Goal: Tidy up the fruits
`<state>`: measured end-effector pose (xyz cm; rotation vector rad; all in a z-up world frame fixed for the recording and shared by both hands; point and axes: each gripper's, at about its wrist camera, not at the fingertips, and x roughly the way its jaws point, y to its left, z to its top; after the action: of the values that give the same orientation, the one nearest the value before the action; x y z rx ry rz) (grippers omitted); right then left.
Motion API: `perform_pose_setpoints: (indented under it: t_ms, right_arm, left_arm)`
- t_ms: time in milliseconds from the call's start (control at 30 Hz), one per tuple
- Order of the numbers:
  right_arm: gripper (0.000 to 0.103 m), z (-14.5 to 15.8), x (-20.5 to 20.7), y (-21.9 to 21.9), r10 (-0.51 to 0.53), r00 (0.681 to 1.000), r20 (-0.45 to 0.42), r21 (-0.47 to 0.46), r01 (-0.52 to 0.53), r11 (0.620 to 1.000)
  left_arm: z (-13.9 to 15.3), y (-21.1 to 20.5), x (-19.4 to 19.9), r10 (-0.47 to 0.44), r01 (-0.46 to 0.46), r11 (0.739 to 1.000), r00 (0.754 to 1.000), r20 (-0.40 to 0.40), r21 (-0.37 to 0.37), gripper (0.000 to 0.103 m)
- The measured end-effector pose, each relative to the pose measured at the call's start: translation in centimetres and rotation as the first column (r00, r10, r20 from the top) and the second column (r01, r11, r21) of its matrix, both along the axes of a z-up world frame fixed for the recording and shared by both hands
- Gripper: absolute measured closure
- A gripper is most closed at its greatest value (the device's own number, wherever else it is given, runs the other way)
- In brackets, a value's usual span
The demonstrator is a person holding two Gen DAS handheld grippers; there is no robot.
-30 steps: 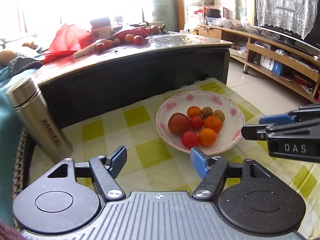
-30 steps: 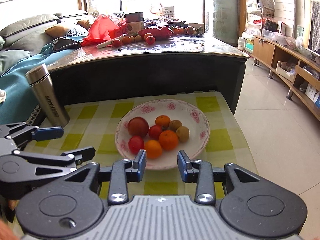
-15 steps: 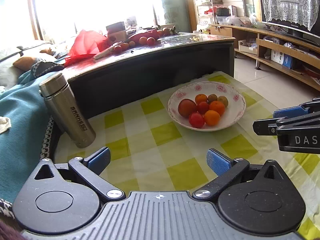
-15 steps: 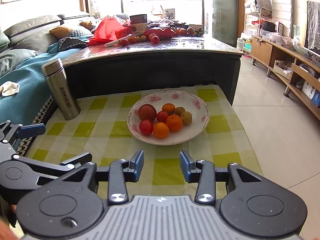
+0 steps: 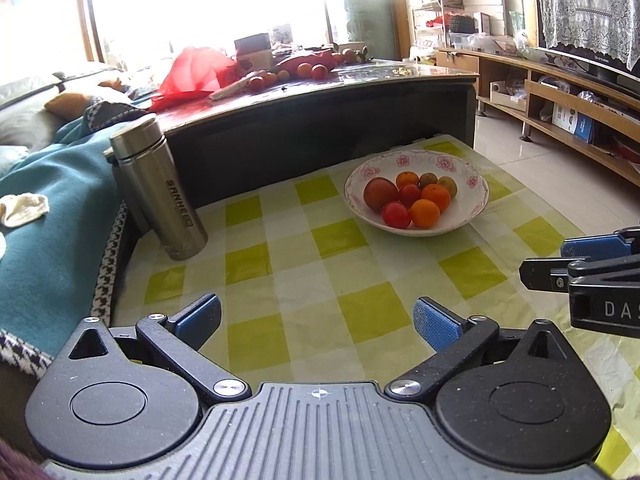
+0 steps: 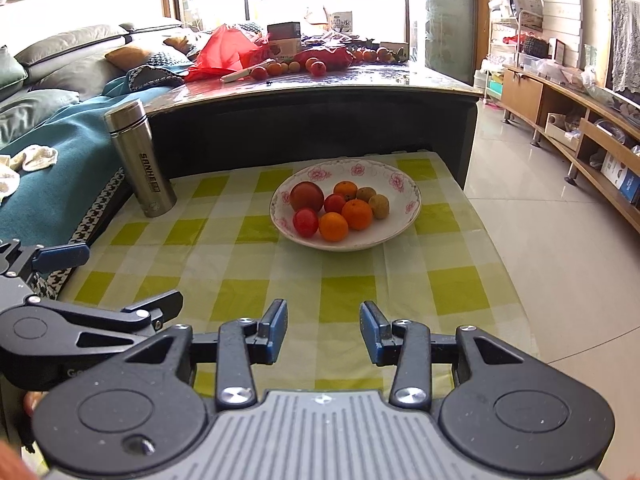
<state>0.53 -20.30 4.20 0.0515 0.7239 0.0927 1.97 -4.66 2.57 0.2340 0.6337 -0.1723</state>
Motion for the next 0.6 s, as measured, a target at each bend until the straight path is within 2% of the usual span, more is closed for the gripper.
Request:
perform_pose_setpoints:
  t_ms: [600]
  right_arm:
    - [0.058, -0.4, -2.5, 1.2, 0.024, 1.000, -0.007, -0.018, -0.025, 1.000]
  left_arm:
    - [-0.6, 0.3, -2.4, 0.007, -0.007, 1.000, 0.999, -0.035, -0.003, 0.000]
